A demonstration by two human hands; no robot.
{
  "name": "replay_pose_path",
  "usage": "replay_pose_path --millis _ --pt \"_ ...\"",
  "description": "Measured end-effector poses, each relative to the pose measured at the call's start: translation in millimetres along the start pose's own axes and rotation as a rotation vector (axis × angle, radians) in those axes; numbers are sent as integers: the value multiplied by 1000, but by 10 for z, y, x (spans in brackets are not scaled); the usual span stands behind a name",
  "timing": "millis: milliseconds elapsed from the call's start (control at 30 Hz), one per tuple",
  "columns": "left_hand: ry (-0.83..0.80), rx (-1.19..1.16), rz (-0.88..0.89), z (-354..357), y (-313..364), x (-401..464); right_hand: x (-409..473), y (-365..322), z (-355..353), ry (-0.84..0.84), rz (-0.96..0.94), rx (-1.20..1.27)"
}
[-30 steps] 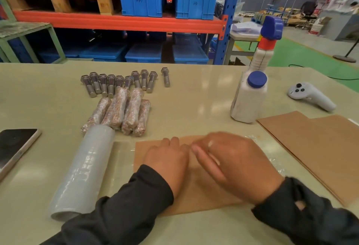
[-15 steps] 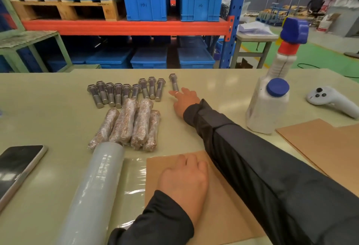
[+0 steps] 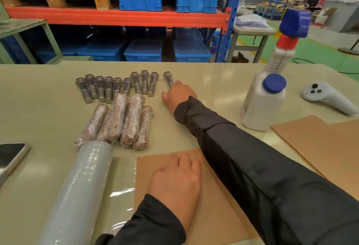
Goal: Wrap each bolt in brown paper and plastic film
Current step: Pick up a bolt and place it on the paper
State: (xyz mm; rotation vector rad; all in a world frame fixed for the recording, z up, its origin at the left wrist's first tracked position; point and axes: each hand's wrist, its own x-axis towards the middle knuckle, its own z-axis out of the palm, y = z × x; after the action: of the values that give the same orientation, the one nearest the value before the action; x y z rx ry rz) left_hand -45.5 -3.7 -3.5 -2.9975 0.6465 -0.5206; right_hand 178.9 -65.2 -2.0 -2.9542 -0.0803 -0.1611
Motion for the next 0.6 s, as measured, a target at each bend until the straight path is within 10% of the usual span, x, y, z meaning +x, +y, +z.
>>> replay_pose_path --millis 167,433,600 --pt "-48 0 13 -12 7 3 -115 95 -95 136 42 -88" --pt "-226 -112 -54 -59 -42 36 -349 85 -387 -110 18 23" --pt "22 -224 28 -222 -161 14 -756 290 -753 -107 -70 184"
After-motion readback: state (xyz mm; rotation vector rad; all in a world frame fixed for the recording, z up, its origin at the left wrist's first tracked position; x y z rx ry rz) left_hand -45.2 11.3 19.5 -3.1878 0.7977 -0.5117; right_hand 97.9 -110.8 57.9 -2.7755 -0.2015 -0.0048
